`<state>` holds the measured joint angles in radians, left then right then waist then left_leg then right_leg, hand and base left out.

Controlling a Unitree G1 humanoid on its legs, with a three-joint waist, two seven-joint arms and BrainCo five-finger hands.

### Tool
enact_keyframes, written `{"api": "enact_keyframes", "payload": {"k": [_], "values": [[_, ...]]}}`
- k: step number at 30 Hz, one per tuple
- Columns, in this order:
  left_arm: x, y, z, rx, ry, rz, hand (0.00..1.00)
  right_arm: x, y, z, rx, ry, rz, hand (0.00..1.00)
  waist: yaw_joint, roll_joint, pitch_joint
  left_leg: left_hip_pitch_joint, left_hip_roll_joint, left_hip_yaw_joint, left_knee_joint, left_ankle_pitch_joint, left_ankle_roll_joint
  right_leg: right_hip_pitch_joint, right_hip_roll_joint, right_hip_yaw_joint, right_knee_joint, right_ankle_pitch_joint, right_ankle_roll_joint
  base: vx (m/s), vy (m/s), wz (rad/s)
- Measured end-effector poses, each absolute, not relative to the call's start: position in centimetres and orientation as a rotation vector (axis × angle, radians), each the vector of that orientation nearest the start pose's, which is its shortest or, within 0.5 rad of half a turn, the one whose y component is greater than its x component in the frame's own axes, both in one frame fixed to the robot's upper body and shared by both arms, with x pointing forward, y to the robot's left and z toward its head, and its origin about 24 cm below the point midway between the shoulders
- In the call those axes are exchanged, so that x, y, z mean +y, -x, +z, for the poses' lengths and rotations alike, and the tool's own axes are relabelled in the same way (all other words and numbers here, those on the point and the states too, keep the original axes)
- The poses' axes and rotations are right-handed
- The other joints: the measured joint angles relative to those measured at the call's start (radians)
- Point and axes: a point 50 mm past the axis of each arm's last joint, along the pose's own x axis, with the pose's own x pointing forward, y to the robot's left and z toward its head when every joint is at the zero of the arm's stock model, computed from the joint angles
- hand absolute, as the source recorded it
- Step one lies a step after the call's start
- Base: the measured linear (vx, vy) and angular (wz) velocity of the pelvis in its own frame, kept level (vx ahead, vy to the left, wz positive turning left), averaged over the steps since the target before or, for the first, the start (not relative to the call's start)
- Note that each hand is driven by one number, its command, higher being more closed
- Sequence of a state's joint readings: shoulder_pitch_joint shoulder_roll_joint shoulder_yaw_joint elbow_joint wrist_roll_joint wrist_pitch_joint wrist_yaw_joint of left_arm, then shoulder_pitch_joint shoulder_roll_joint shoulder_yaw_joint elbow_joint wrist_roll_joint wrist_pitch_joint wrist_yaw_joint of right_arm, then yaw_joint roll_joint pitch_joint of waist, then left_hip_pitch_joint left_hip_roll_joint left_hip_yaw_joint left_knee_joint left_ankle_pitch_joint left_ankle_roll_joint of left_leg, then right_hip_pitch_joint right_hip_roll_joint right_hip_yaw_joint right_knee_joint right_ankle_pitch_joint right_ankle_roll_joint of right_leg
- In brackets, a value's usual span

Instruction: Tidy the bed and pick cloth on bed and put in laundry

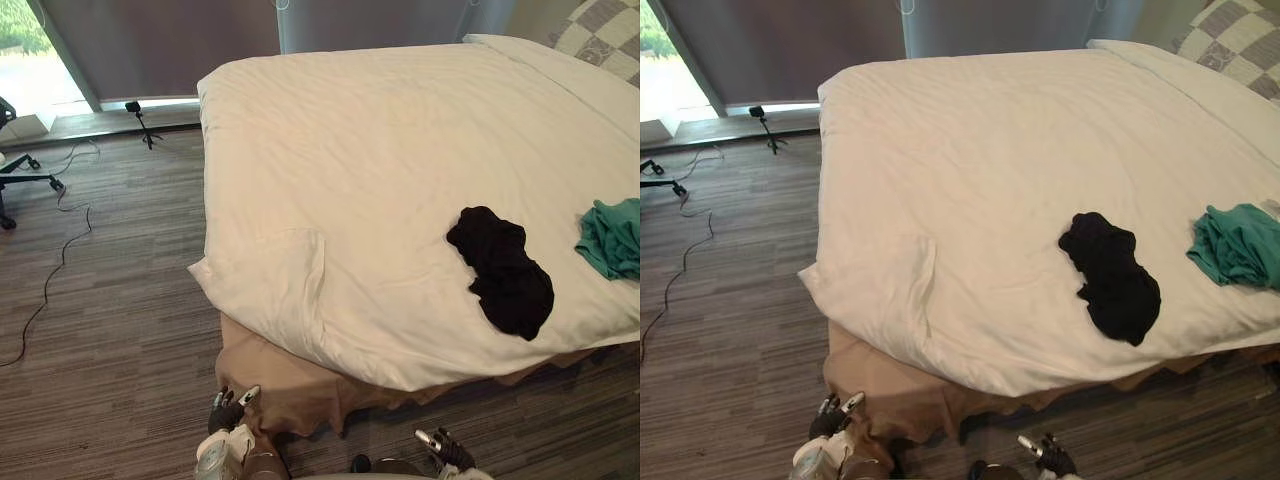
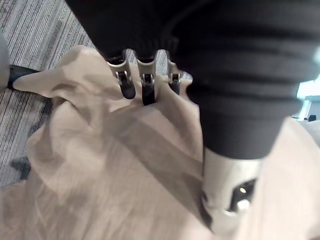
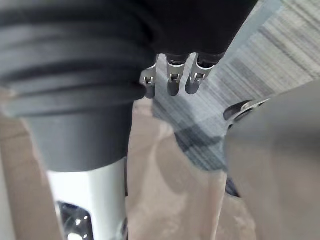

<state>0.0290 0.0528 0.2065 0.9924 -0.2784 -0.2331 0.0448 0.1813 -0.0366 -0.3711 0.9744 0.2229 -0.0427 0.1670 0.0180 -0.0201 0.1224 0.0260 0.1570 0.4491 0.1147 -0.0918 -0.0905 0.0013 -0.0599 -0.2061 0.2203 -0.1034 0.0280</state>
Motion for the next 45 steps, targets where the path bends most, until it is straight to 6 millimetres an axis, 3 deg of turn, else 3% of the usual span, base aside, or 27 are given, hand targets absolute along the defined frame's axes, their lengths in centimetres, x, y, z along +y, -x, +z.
{"api": "enact_keyframes", "payload": {"k": [5, 8, 11, 13, 15, 18, 19, 20, 21, 22, 23, 25, 28, 30, 31, 32, 33, 39, 45], "values": [[23.4, -14.3, -13.0, 0.712, 0.272, 0.557, 0.0, -21.3, -7.5, -15.5, 0.95, -0.336, -0.355, 0.0, -0.006, 0.004, 0.002, 0.044, 0.0, 0.008, -0.063, 0.058, 0.003, -0.047, -0.013, 0.001, 0.162, 0.001, 0.005, 0.0, -0.001, 0.19], [25.5, -14.2, -12.4, 0.665, 0.31, 0.67, 0.0, -21.1, -7.7, -15.5, 0.955, -0.3, -0.328, 0.0, -0.004, 0.003, 0.0, 0.044, 0.003, 0.004, -0.067, 0.06, 0.001, -0.051, -0.013, 0.003, 0.174, -0.021, 0.038, -0.03, -0.061, 0.07], [29.3, -12.8, -11.5, 0.562, 0.446, 0.928, 0.0, -21.6, -8.0, -15.5, 0.966, -0.272, -0.321, 0.0, 0.02, 0.017, -0.015, 0.048, 0.005, 0.004, -0.124, 0.097, -0.021, -0.031, 0.01, -0.014, 0.093, -0.025, 0.04, -0.07, -0.116, -0.09], [32.1, -12.4, -10.3, 0.475, 0.484, 1.043, 0.0, -22.3, -7.6, -15.6, 0.995, -0.25, -0.324, 0.0, 0.024, 0.043, -0.02, 0.051, 0.001, -0.007, -0.155, 0.115, -0.02, -0.014, 0.016, -0.042, 0.051, -0.025, 0.039, -0.09, -0.081, 0.15], [36.2, -11.9, -7.8, 0.332, 0.471, 1.18, 0.0, -22.8, -6.9, -15.7, 1.029, -0.241, -0.331, 0.0, 0.037, 0.049, -0.033, 0.064, -0.025, -0.024, -0.198, 0.128, -0.015, 0.023, 0.006, -0.07, -0.01, -0.05, -0.001, -0.12, -0.06, 0.23], [40.1, -11.5, -4.1, 0.144, 0.418, 1.289, 0.0, -22.8, -6.5, -15.9, 1.064, -0.23, -0.325, 0.0, 0.04, 0.059, -0.049, 0.061, -0.037, -0.038, -0.224, 0.149, 0.001, 0.037, -0.003, -0.12, -0.054, -0.061, 0.005, -0.17, -0.042, 0.38], [41.5, -11.8, -1.8, 0.049, 0.342, 1.301, 0.0, -22.8, -5.8, -16.0, 1.089, -0.231, -0.33, 0.0, 0.04, 0.046, -0.065, 0.049, -0.041, -0.047, -0.219, 0.15, 0.003, 0.04, -0.013, -0.155, -0.071, -0.072, 0.011, -0.14, 0.003, 0.73], [42.4, -12.2, 0.4, -0.036, 0.26, 1.297, 0.0, -22.8, -4.9, -16.2, 1.117, -0.235, -0.339, 0.0, 0.047, 0.049, -0.082, 0.047, -0.041, -0.046, -0.213, 0.163, 0.023, 0.054, -0.023, -0.196, -0.095, -0.068, 0.015, -0.08, 0.015, 0.58], [42.7, -12.2, 1.3, -0.075, 0.227, 1.295, 0.0, -22.8, -4.7, -16.2, 1.124, -0.234, -0.338, 0.0, 0.052, 0.051, -0.087, 0.05, -0.04, -0.046, -0.214, 0.162, 0.021, 0.058, -0.025, -0.209, -0.103, -0.067, 0.018, 0.02, 0.078, 0.49], [43.3, -12.7, 3.9, -0.183, 0.128, 1.277, 0.0, -22.7, -4.6, -16.2, 1.135, -0.226, -0.33, 0.0, 0.055, 0.05, -0.092, 0.044, -0.046, -0.046, -0.218, 0.162, 0.02, 0.069, -0.028, -0.22, -0.122, -0.059, 0.027, 0.0, 0.095, 0.32], [43.4, -13.1, 5.3, -0.232, 0.075, 1.255, 0.0, -22.7, -4.6, -16.3, 1.14, -0.224, -0.328, 0.0, 0.063, 0.054, -0.092, 0.041, -0.051, -0.045, -0.219, 0.157, 0.022, 0.07, -0.031, -0.219, -0.125, -0.057, 0.029, -0.01, 0.137, 0.28], [42.7, -15.0, 9.0, -0.35, -0.095, 1.142, 0.0, -22.3, -4.6, -16.3, 1.145, -0.243, -0.334, 0.0, 0.076, 0.038, -0.097, 0.035, -0.065, -0.044, -0.224, 0.14, 0.023, 0.074, -0.04, -0.218, -0.141, -0.044, 0.039, 0.02, 0.126, 0.06], [40.3, -18.3, 11.5, -0.393, -0.275, 0.91, 0.0, -22.1, -5.3, -16.2, 1.119, -0.246, -0.325, 0.0, 0.076, 0.036, -0.099, 0.031, -0.085, -0.037, -0.225, 0.129, 0.033, 0.075, -0.056, -0.215, -0.157, -0.015, 0.046, 0.05, 0.114, 0.01], [36.0, -22.3, 13.1, -0.438, -0.382, 0.622, 0.0, -22.0, -5.9, -16.1, 1.098, -0.246, -0.319, 0.0, 0.074, 0.044, -0.1, 0.045, -0.102, -0.018, -0.225, 0.115, 0.041, 0.09, -0.07, -0.194, -0.166, 0.016, 0.057, 0.09, 0.124, -0.17], [34.9, -23.2, 13.3, -0.449, -0.393, 0.559, 0.0, -21.9, -5.9, -16.1, 1.098, -0.249, -0.317, 0.0, 0.072, 0.045, -0.101, 0.045, -0.104, -0.014, -0.225, 0.112, 0.043, 0.094, -0.071, -0.19, -0.172, 0.02, 0.062, 0.12, 0.115, -0.27], [31.9, -25.2, 13.5, -0.458, -0.43, 0.396, 0.0, -21.6, -6.1, -16.1, 1.095, -0.251, -0.307, 0.0, 0.062, 0.046, -0.106, 0.051, -0.107, 0.001, -0.225, 0.105, 0.038, 0.1, -0.074, -0.179, -0.178, 0.027, 0.065, 0.07, 0.067, -0.21], [31.4, -25.5, 13.4, -0.455, -0.436, 0.373, 0.0, -21.5, -6.1, -16.1, 1.094, -0.251, -0.306, 0.0, 0.06, 0.045, -0.107, 0.052, -0.108, 0.004, -0.225, 0.104, 0.036, 0.099, -0.074, -0.176, -0.178, 0.028, 0.066, 0.09, 0.059, -0.28], [22.4, -29.4, 9.7, -0.288, -0.55, -0.047, 0.0, -21.0, -7.4, -16.0, 1.059, -0.258, -0.295, 0.0, -0.001, 0.039, -0.108, 0.081, -0.109, 0.052, -0.225, 0.104, 0.038, 0.096, -0.068, -0.128, -0.186, 0.034, 0.073, 0.1, -0.002, -0.25], [18.5, -30.4, 4.6, -0.064, -0.661, -0.247, 0.0, -20.6, -7.9, -16.0, 1.054, -0.25, -0.274, 0.0, -0.026, 0.034, -0.102, 0.098, -0.09, 0.092, -0.225, 0.109, 0.031, 0.098, -0.048, -0.1, -0.192, 0.042, 0.043, 0.08, -0.041, -0.16]]}}
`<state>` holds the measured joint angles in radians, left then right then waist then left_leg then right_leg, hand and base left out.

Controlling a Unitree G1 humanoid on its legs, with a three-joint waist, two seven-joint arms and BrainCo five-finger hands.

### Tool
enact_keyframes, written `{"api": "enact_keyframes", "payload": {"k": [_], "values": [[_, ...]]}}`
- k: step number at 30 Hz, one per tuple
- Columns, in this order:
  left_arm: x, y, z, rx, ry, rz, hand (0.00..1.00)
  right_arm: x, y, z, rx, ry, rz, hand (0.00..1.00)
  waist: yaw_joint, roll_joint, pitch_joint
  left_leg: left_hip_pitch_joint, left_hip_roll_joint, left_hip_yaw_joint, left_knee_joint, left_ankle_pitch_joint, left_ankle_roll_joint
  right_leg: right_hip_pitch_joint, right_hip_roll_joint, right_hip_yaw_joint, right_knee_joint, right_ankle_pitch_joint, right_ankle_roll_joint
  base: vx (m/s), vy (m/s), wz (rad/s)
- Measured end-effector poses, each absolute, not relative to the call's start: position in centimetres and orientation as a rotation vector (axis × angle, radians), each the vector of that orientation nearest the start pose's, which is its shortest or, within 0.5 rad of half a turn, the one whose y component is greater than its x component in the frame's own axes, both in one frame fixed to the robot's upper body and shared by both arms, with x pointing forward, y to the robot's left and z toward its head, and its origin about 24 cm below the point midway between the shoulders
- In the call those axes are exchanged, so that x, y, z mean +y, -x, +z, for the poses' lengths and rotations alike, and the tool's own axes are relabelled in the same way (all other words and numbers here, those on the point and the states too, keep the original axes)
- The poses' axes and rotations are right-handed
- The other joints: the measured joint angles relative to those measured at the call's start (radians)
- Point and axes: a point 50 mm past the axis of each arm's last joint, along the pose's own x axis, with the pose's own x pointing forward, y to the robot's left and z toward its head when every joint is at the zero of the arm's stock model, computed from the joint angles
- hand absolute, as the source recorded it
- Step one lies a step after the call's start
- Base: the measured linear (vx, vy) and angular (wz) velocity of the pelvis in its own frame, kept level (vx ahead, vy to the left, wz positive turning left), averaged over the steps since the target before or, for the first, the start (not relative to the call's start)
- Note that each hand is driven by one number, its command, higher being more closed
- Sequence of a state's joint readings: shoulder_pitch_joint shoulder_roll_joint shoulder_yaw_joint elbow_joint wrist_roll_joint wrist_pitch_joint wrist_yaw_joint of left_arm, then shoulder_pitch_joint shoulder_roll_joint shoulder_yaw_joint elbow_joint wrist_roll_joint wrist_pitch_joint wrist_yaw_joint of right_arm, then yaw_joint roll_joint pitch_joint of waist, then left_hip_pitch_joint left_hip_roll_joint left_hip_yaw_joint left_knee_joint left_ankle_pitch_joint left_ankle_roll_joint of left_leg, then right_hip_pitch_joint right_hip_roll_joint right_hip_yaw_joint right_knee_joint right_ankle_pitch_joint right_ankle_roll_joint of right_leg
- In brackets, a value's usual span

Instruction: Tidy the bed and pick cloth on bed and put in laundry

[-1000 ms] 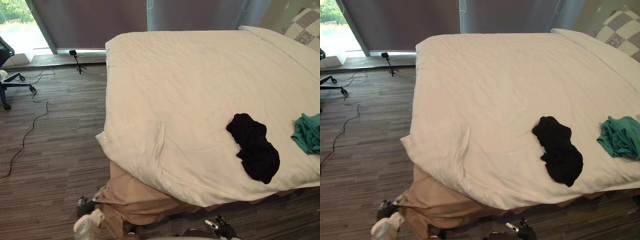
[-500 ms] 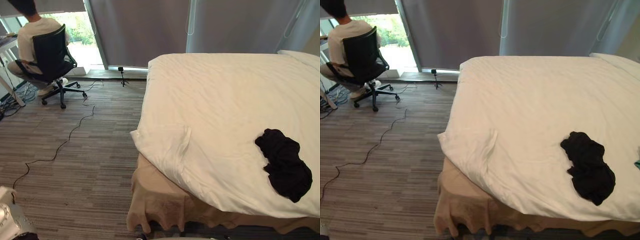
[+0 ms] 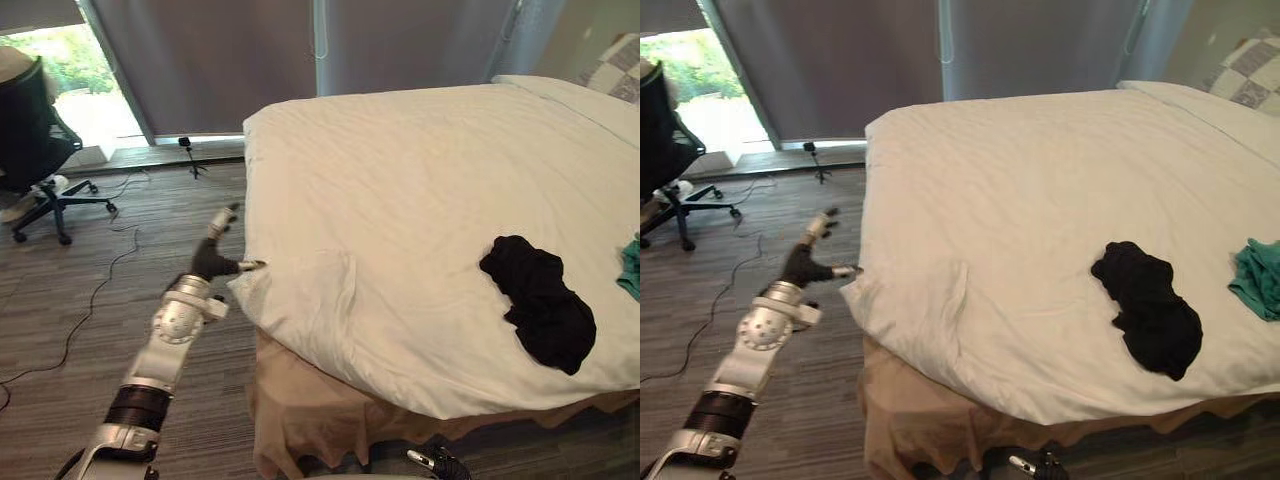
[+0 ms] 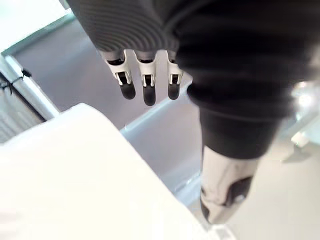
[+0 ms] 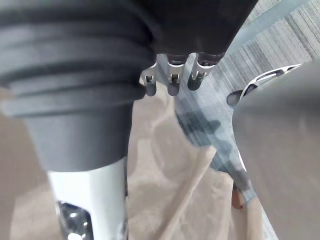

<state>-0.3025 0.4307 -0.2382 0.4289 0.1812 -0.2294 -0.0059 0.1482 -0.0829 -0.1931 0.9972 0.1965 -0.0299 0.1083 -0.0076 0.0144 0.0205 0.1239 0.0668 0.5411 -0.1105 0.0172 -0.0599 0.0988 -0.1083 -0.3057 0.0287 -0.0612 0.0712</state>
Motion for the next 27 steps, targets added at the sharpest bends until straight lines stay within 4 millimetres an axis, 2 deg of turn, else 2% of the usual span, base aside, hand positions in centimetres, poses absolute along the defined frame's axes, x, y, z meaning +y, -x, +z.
{"api": "enact_keyframes", "payload": {"k": [4, 5, 9, 14, 18, 22, 24, 25, 26, 27], "values": [[16.4, -30.2, 1.2, 0.06, -0.776, -0.36, 0.0, -20.3, -8.3, -16.0, 1.05, -0.248, -0.258, 0.0, -0.013, -0.01, 0.009, 0.002, 0.013, 0.016, 0.0, 0.011, -0.017, -0.005, 0.011, 0.01, 0.0, 0.005, -0.015, 0.02, -0.051, -0.1], [15.8, -30.0, 0.2, 0.095, -0.817, -0.392, 1.0, -20.3, -8.5, -15.9, 1.049, -0.245, -0.253, 0.0, -0.015, -0.01, 0.009, 0.001, 0.016, 0.027, 0.0, 0.011, -0.018, -0.009, 0.014, 0.017, 0.001, 0.006, -0.018, -0.01, -0.051, -0.14], [14.4, -30.2, -1.8, 0.17, -1.009, -0.458, 1.0, -19.7, -10.3, -15.6, 1.013, -0.23, -0.211, 0.0, -0.045, -0.012, 0.05, -0.016, 0.022, 0.042, 0.0, 0.016, -0.024, -0.037, 0.019, 0.038, 0.005, 0.008, -0.019, -0.06, -0.038, -0.13], [14.0, -32.4, -0.5, 0.145, -1.22, -0.44, 1.0, -19.6, -11.7, -15.2, 0.974, -0.218, -0.195, 0.0, -0.055, -0.017, 0.085, -0.045, 0.032, 0.056, 0.0, 0.018, -0.027, -0.081, 0.026, 0.05, 0.018, 0.008, -0.018, -0.11, -0.031, -0.09], [13.7, -32.9, -0.3, 0.137, -1.349, -0.471, 1.0, -19.5, -12.7, -14.9, 0.929, -0.248, -0.208, 0.0, -0.062, -0.02, 0.104, -0.046, 0.034, 0.072, -0.001, 0.017, -0.027, -0.088, 0.027, 0.056, 0.017, 0.012, -0.011, -0.09, -0.014, -0.07], [14.0, -32.5, -0.9, 0.17, -1.33, -0.469, 1.0, -19.8, -13.1, -14.7, 0.893, -0.302, -0.249, 0.0, -0.062, -0.02, 0.104, -0.05, 0.031, 0.076, -0.001, 0.017, -0.027, -0.095, 0.023, 0.056, 0.017, 0.016, -0.005, -0.02, -0.002, -0.04], [15.2, -31.9, -1.4, 0.236, -1.174, -0.411, 1.0, -21.1, -13.6, -14.3, 0.849, -0.371, -0.344, 0.0, -0.064, -0.02, 0.104, -0.05, 0.027, 0.072, -0.001, 0.017, -0.026, -0.091, 0.019, 0.05, 0.016, 0.017, -0.003, 0.02, 0.007, 0.05], [16.4, -31.4, -1.7, 0.266, -1.077, -0.352, 0.0, -22.4, -13.9, -13.9, 0.811, -0.407, -0.408, 0.0, -0.066, -0.02, 0.104, -0.049, 0.026, 0.066, -0.001, 0.017, -0.026, -0.087, 0.018, 0.047, 0.015, 0.017, -0.002, 0.04, 0.006, 0.12], [18.0, -30.4, -2.2, 0.311, -0.966, -0.275, 0.0, -24.5, -14.1, -13.3, 0.758, -0.439, -0.498, 0.0, -0.066, -0.02, 0.104, -0.044, 0.025, 0.053, -0.001, 0.017, -0.026, -0.072, 0.017, 0.039, 0.012, 0.017, -0.002, 0.07, 0.006, 0.16], [18.9, -29.8, -2.6, 0.334, -0.917, -0.236, 0.0, -25.5, -14.1, -12.9, 0.725, -0.451, -0.542, 0.0, -0.065, -0.019, 0.105, -0.04, 0.026, 0.048, -0.001, 0.017, -0.026, -0.064, 0.017, 0.035, 0.011, 0.017, 0.0, 0.07, 0.004, 0.19]]}}
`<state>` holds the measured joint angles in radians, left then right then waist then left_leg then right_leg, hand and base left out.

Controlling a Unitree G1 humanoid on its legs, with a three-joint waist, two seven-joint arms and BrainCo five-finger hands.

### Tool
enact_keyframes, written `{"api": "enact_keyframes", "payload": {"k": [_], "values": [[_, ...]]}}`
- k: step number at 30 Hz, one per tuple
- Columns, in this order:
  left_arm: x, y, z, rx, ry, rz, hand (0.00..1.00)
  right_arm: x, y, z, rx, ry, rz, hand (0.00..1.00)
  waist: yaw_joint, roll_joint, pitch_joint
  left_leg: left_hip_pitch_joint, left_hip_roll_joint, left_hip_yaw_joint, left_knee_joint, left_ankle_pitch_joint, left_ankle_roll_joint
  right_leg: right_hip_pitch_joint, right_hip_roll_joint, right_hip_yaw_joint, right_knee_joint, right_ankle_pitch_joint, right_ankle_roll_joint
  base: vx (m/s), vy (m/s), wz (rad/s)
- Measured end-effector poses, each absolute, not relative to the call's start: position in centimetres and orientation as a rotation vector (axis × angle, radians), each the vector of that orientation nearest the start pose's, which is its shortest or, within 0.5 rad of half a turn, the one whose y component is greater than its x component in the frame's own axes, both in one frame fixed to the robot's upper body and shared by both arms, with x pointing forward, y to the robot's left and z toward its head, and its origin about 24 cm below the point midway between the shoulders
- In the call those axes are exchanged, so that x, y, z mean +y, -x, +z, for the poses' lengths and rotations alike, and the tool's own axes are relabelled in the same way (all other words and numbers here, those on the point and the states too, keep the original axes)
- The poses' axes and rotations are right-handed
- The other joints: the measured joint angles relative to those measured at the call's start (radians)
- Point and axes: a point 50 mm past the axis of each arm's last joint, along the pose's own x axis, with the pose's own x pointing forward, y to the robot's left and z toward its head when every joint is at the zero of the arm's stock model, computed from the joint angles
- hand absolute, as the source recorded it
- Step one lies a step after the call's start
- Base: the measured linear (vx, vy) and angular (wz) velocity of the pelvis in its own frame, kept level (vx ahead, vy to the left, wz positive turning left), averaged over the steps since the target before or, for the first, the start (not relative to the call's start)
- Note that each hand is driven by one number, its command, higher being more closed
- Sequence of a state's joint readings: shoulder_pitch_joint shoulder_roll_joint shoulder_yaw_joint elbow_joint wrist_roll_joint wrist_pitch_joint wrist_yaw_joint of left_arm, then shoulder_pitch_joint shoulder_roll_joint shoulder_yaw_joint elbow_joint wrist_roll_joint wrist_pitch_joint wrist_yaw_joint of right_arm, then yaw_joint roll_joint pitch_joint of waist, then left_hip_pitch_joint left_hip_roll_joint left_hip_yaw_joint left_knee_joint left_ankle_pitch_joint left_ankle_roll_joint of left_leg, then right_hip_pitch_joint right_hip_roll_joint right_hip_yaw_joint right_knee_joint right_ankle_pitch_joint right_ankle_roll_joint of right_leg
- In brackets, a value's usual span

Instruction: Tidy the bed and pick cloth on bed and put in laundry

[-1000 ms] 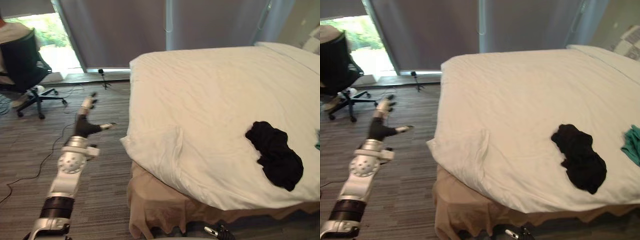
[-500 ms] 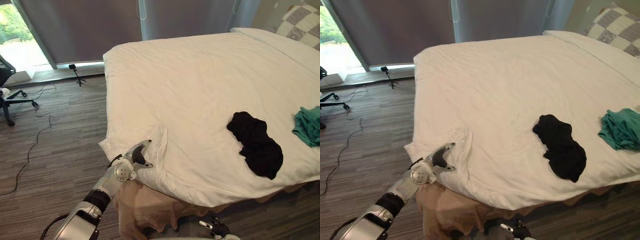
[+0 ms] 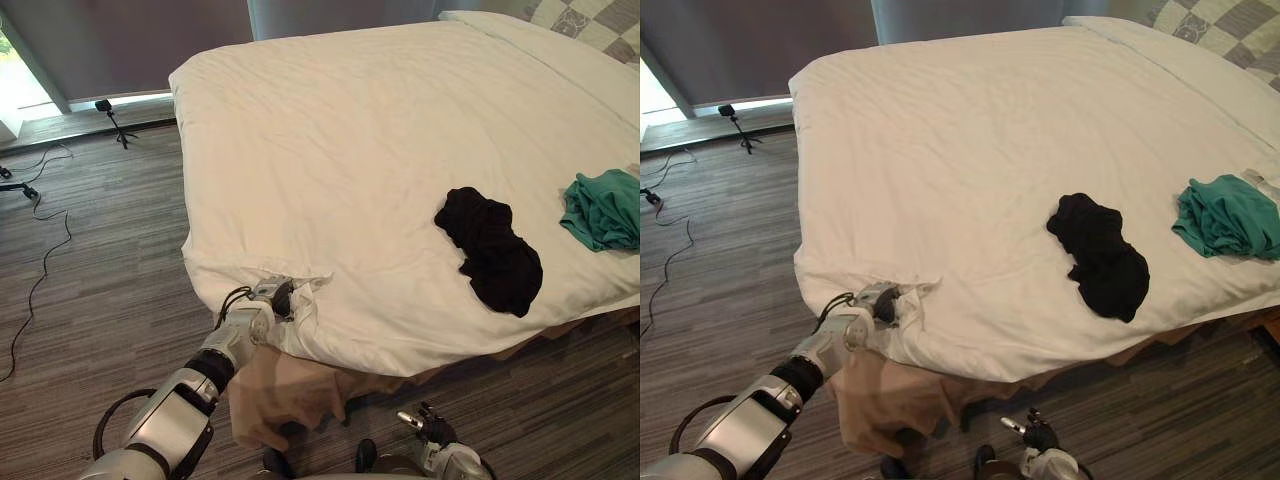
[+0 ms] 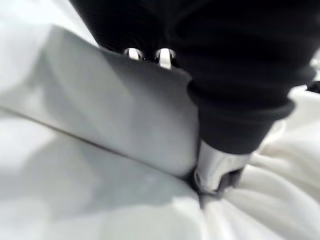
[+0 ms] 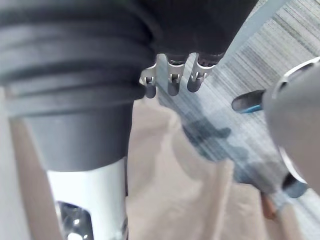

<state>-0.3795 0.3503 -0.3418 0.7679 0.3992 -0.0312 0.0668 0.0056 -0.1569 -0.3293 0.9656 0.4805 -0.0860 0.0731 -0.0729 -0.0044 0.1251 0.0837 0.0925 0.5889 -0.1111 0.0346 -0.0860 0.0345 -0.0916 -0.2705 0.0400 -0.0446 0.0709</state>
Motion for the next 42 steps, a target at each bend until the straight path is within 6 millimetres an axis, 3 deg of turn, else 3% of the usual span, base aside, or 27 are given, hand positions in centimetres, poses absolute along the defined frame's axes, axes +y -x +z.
{"api": "enact_keyframes", "payload": {"k": [3, 4, 6, 7, 8, 9, 10, 11, 12, 13, 14, 15, 16, 18, 19, 21, 22, 23, 24, 27, 28, 30, 31, 33, 36, 39, 42], "values": [[25.1, -24.5, -5.4, 0.502, -0.742, -0.023, 0.0, -30.8, -13.6, -10.3, 0.557, -0.43, -0.731, 0.0, 0.01, 0.006, -0.002, 0.013, 0.003, -0.016, 0.0, 0.0, 0.0, 0.031, 0.001, -0.024, -0.002, -0.009, 0.011, 0.03, -0.009, 0.16], [26.0, -23.3, -6.0, 0.539, -0.723, 0.01, 0.0, -31.7, -13.3, -10.0, 0.537, -0.425, -0.77, 0.0, 0.015, 0.008, -0.002, 0.016, 0.003, -0.025, 0.0, 0.0, 0.0, 0.036, 0.001, -0.029, -0.002, -0.012, 0.014, 0.06, -0.017, 0.24], [28.7, -17.9, -8.7, 0.705, -0.662, 0.125, 0.0, -34.2, -12.2, -9.0, 0.491, -0.423, -0.914, 0.0, 0.032, 0.013, -0.005, 0.023, 0.007, -0.035, 0.0, 0.0, 0.0, 0.046, 0.003, -0.047, -0.002, -0.019, 0.01, 0.05, -0.022, 0.25], [29.1, -16.5, -9.3, 0.745, -0.639, 0.165, 0.0, -34.7, -11.9, -8.8, 0.48, -0.428, -0.952, 0.0, 0.034, 0.012, -0.005, 0.023, 0.007, -0.042, 0.0, 0.0, -0.001, 0.05, 0.004, -0.052, -0.002, -0.021, 0.009, 0.01, -0.03, 0.25], [30.1, -13.9, -10.4, 0.825, -0.575, 0.267, 0.0, -35.6, -11.2, -8.5, 0.466, -0.433, -1.017, 0.0, 0.034, 0.011, -0.015, 0.016, 0.01, -0.053, 0.0, -0.003, -0.003, 0.053, 0.007, -0.063, -0.011, -0.021, 0.009, -0.03, -0.043, 0.23], [31.4, -11.4, -11.0, 0.896, -0.506, 0.437, 0.0, -36.4, -10.6, -8.2, 0.455, -0.435, -1.081, 0.0, 0.039, 0.008, -0.02, 0.004, 0.012, -0.059, 0.0, -0.006, -0.004, 0.056, 0.011, -0.074, -0.018, -0.021, 0.009, -0.03, -0.032, 0.22], [32.4, -10.1, -11.0, 0.933, -0.471, 0.539, 0.0, -36.9, -10.2, -8.0, 0.449, -0.438, -1.114, 0.0, 0.043, 0.008, -0.025, 0.001, 0.012, -0.064, 0.0, -0.008, -0.006, 0.057, 0.013, -0.079, -0.023, -0.021, 0.009, -0.03, -0.039, 0.26], [35.1, -6.3, -10.7, 1.017, -0.393, 0.823, 0.0, -38.6, -8.8, -7.3, 0.451, -0.423, -1.233, 0.0, 0.052, 0.007, -0.046, -0.012, 0.012, -0.08, 0.0, -0.009, -0.006, 0.057, 0.014, -0.091, -0.032, -0.021, 0.009, 0.01, -0.021, 0.27], [36.4, -4.2, -10.2, 1.056, -0.367, 0.962, 0.0, -39.6, -7.9, -6.8, 0.443, -0.413, -1.307, 0.0, 0.058, 0.009, -0.054, -0.013, 0.011, -0.087, 0.0, -0.009, -0.006, 0.06, 0.014, -0.098, -0.032, -0.021, 0.009, 0.03, -0.021, 0.36], [38.1, -0.1, -9.5, 1.134, -0.337, 1.155, 0.0, -41.6, -6.6, -5.4, 0.412, -0.382, -1.416, 0.0, 0.062, 0.006, -0.07, -0.014, 0.005, -0.106, 0.0, -0.012, -0.003, 0.068, 0.012, -0.107, -0.037, -0.021, 0.009, 0.06, 0.004, 0.25], [38.5, 2.0, -9.2, 1.174, -0.317, 1.235, 0.0, -42.6, -6.3, -4.6, 0.388, -0.361, -1.45, 1.0, 0.067, 0.007, -0.08, -0.013, 0.002, -0.111, 0.0, -0.013, -0.002, 0.072, 0.01, -0.11, -0.038, -0.021, 0.009, 0.05, 0.015, 0.21], [38.6, 4.3, -9.0, 1.224, -0.284, 1.316, 0.0, -43.7, -6.5, -3.2, 0.345, -0.324, -1.471, 1.0, 0.073, 0.011, -0.099, -0.014, -0.003, -0.119, 0.0, -0.015, -0.001, 0.072, 0.006, -0.113, -0.038, -0.021, 0.009, 0.04, 0.021, 0.11], [38.5, 5.4, -8.9, 1.25, -0.279, 1.341, 0.0, -44.1, -6.9, -2.5, 0.316, -0.307, -1.466, 1.0, 0.075, 0.012, -0.104, -0.014, -0.005, -0.125, 0.0, -0.015, 0.0, 0.074, 0.005, -0.114, -0.038, -0.021, 0.009, 0.03, 0.023, 0.17], [38.0, 7.4, -9.0, 1.301, -0.267, 1.374, 0.0, -44.5, -9.3, -0.2, 0.237, -0.202, -1.379, 1.0, 0.075, 0.01, -0.106, -0.016, -0.011, -0.141, 0.0, -0.016, 0.0, 0.08, 0.002, -0.125, -0.039, -0.023, 0.011, 0.0, 0.019, 0.21], [37.4, 8.1, -9.2, 1.323, -0.255, 1.377, 0.0, -44.2, -11.7, 1.7, 0.167, -0.138, -1.286, 1.0, 0.073, 0.006, -0.108, -0.021, -0.013, -0.15, 0.0, -0.016, 0.0, 0.079, 0.001, -0.128, -0.039, -0.023, 0.011, -0.04, 0.011, 0.18], [36.9, 8.0, -9.6, 1.337, -0.254, 1.35, 0.0, -42.8, -15.6, 4.2, 0.076, -0.053, -1.126, 1.0, 0.072, -0.007, -0.117, -0.031, -0.014, -0.165, 0.0, -0.014, 0.002, 0.064, 0.001, -0.134, -0.039, -0.025, 0.012, -0.06, 0.003, 0.17], [36.6, 6.8, -10.0, 1.325, -0.282, 1.284, 0.0, -40.3, -19.6, 6.8, -0.008, 0.011, -0.946, 1.0, 0.076, -0.013, -0.121, -0.037, -0.014, -0.177, 0.0, -0.008, 0.008, 0.05, 0.0, -0.135, -0.035, -0.033, 0.009, -0.06, -0.008, 0.14], [36.4, 5.8, -10.2, 1.304, -0.304, 1.237, 0.0, -38.5, -21.9, 8.5, -0.063, 0.027, -0.827, 1.0, 0.077, -0.021, -0.123, -0.049, -0.013, -0.187, 0.001, -0.005, 0.009, 0.034, -0.002, -0.136, -0.021, -0.04, 0.008, -0.04, -0.01, 0.1], [36.3, 5.1, -10.3, 1.288, -0.315, 1.212, 0.0, -37.4, -22.9, 9.2, -0.084, 0.043, -0.763, 1.0, 0.078, -0.024, -0.121, -0.051, -0.013, -0.189, 0.001, -0.003, 0.011, 0.03, -0.002, -0.136, -0.017, -0.04, 0.008, 0.0, 0.0, 0.0], [35.3, 0.4, -11.0, 1.195, -0.386, 1.013, 0.0, -30.3, -27.1, 11.1, -0.142, 0.096, -0.362, 1.0, 0.081, -0.037, -0.115, -0.059, -0.018, -0.19, 0.006, 0.007, 0.016, 0.015, -0.007, -0.129, -0.008, -0.041, 0.008, 0.03, 0.005, -0.03], [35.1, -0.3, -11.1, 1.18, -0.396, 0.984, 0.0, -29.2, -27.6, 11.3, -0.145, 0.102, -0.297, 1.0, 0.082, -0.038, -0.114, -0.06, -0.02, -0.19, 0.006, 0.008, 0.017, 0.014, -0.008, -0.129, -0.008, -0.04, 0.008, 0.05, 0.017, -0.06], [33.6, -3.2, -11.6, 1.104, -0.397, 0.875, 0.0, -23.9, -29.5, 11.6, -0.142, 0.113, 0.012, 1.0, 0.083, -0.038, -0.109, -0.064, -0.032, -0.194, 0.007, 0.01, 0.021, 0.002, -0.014, -0.117, -0.007, -0.033, 0.013, 0.05, 0.022, -0.14], [33.1, -4.1, -11.7, 1.079, -0.389, 0.847, 0.0, -22.6, -29.9, 11.7, -0.142, 0.121, 0.085, 1.0, 0.083, -0.037, -0.103, -0.064, -0.034, -0.2, 0.007, 0.01, 0.021, 0.002, -0.014, -0.113, -0.007, -0.029, 0.014, 0.06, 0.016, -0.18], [30.5, -7.8, -12.2, 0.976, -0.322, 0.738, 0.0, -18.1, -30.9, 12.0, -0.136, 0.107, 0.334, 1.0, 0.09, -0.031, -0.073, -0.066, -0.04, -0.227, 0.007, 0.011, 0.024, 0.008, -0.015, -0.112, -0.01, -0.018, 0.013, 0.06, 0.011, -0.04], [28.2, -10.7, -12.1, 0.884, -0.285, 0.637, 0.0, -14.5, -31.4, 10.9, -0.082, 0.03, 0.505, 1.0, 0.101, -0.019, -0.04, -0.065, -0.04, -0.248, 0.007, 0.013, 0.027, 0.022, -0.015, -0.133, -0.011, -0.015, 0.01, 0.01, 0.005, 0.19], [26.2, -12.8, -11.9, 0.814, -0.273, 0.534, 0.0, -10.8, -31.1, 8.8, 0.021, -0.043, 0.648, 1.0, 0.132, -0.015, -0.005, -0.085, -0.031, -0.278, 0.008, 0.019, 0.035, 0.016, -0.012, -0.153, -0.01, -0.017, 0.006, 0.0, -0.033, 0.24], [24.4, -14.6, -11.6, 0.763, -0.272, 0.434, 0.0, -7.9, -31.2, 7.7, 0.084, -0.118, 0.714, 1.0, 0.144, -0.002, 0.074, -0.131, -0.029, -0.304, 0.041, 0.019, 0.035, -0.019, -0.016, -0.164, 0.021, -0.025, -0.005, -0.07, -0.015, 0.23]]}}
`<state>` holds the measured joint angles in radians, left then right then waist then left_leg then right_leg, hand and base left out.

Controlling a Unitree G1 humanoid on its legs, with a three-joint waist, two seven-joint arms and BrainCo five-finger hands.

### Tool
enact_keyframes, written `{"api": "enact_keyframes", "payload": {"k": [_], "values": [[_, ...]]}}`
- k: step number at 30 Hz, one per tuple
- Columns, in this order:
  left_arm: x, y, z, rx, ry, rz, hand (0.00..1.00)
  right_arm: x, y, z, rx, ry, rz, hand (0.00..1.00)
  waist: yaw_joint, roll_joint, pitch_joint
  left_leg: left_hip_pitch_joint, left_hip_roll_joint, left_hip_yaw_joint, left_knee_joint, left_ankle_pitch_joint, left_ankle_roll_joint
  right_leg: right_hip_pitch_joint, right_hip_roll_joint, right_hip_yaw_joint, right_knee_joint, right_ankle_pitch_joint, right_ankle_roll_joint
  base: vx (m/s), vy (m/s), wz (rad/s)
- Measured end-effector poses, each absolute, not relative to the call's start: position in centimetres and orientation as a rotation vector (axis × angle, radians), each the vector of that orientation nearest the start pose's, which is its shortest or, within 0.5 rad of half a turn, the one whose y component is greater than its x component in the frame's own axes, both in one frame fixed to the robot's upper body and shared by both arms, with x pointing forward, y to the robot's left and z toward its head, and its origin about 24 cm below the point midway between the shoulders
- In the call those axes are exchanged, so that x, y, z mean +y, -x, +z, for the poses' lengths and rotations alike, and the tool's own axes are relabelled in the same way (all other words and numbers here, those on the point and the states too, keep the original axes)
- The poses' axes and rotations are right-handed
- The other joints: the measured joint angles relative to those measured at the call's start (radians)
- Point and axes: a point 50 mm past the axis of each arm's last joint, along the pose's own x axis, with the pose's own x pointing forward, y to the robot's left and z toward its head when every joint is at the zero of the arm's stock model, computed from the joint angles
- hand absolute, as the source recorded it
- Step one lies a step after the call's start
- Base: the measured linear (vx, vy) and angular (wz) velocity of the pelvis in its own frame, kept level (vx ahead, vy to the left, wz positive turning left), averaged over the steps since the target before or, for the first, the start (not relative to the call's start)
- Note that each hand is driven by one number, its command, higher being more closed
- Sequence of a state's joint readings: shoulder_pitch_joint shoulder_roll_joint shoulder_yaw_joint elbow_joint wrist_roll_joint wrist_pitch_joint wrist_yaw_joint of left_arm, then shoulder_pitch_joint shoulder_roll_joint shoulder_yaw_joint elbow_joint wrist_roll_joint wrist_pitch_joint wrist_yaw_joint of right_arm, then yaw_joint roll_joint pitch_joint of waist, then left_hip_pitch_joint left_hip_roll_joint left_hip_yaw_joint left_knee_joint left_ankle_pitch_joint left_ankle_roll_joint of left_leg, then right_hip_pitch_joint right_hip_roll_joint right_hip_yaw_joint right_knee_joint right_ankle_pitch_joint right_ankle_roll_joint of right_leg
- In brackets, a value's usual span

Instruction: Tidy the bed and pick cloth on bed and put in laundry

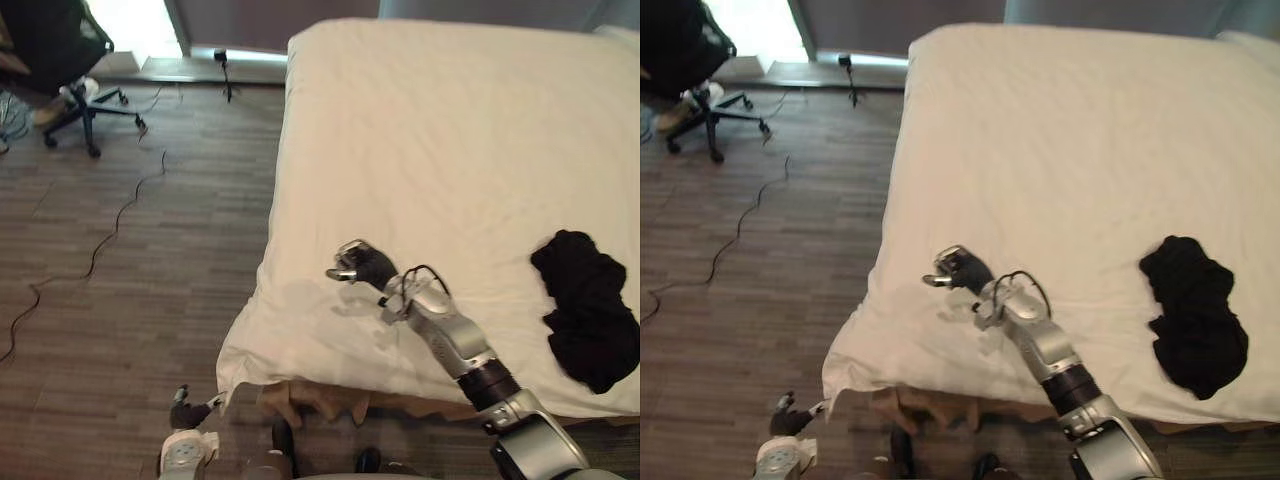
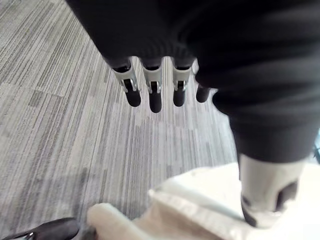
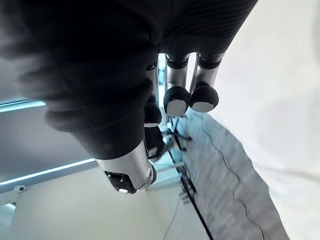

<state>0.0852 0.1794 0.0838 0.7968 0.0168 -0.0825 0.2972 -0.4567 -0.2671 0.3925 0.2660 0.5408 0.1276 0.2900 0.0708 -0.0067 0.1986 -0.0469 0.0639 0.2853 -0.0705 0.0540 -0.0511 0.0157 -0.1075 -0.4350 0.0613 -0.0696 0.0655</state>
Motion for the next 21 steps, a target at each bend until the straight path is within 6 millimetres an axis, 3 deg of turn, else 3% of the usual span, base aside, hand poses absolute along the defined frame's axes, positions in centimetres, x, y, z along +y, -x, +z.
{"api": "enact_keyframes", "payload": {"k": [2, 6, 8, 12, 15, 21], "values": [[23.6, -15.8, -11.2, 0.725, -0.279, 0.394, 0.0, -7.0, -31.6, 7.6, 0.098, -0.137, 0.73, 1.0, 0.009, 0.013, 0.052, -0.044, 0.007, -0.005, 0.016, 0.007, 0.009, -0.048, -0.005, 0.0, 0.032, -0.004, -0.006, -0.08, 0.005, 0.09], [22.7, -18.6, -9.8, 0.626, -0.277, 0.352, 0.0, -7.1, -33.1, 8.6, 0.065, -0.107, 0.704, 1.0, 0.017, 0.065, 0.194, -0.113, 0.001, -0.021, 0.024, 0.038, 0.029, -0.143, -0.03, 0.0, 0.118, -0.016, -0.013, -0.13, 0.046, 0.09], [22.3, -19.8, -9.1, 0.584, -0.285, 0.329, 0.0, -7.0, -34.6, 12.0, -0.074, -0.069, 0.686, 1.0, 0.011, 0.096, 0.261, -0.179, -0.006, -0.019, 0.023, 0.064, 0.04, -0.23, -0.046, 0.012, 0.155, -0.017, -0.012, -0.14, 0.057, -0.04], [20.7, -19.7, -10.0, 0.62, -0.321, 0.243, 0.0, -6.9, -35.7, 13.2, -0.125, -0.056, 0.674, 1.0, 0.004, 0.131, 0.271, -0.242, -0.007, -0.019, 0.022, 0.079, 0.04, -0.308, -0.05, 0.029, 0.166, -0.015, -0.014, -0.09, 0.025, -0.07], [20.3, -19.3, -10.8, 0.658, -0.322, 0.224, 0.0, -6.7, -35.9, 13.6, -0.141, -0.057, 0.696, 1.0, -0.017, 0.156, 0.273, -0.27, -0.006, -0.02, 0.021, 0.086, 0.037, -0.344, -0.05, 0.035, 0.174, -0.009, -0.017, -0.06, 0.001, -0.06], [20.3, -19.3, -10.6, 0.608, -0.303, 0.248, 0.0, -7.0, -35.3, 11.7, -0.138, -0.092, 0.73, 1.0, -0.042, 0.148, 0.272, -0.242, -0.005, -0.023, 0.021, 0.085, 0.02, -0.306, -0.045, 0.031, 0.155, 0.001, -0.005, 0.01, -0.015, 0.01]]}}
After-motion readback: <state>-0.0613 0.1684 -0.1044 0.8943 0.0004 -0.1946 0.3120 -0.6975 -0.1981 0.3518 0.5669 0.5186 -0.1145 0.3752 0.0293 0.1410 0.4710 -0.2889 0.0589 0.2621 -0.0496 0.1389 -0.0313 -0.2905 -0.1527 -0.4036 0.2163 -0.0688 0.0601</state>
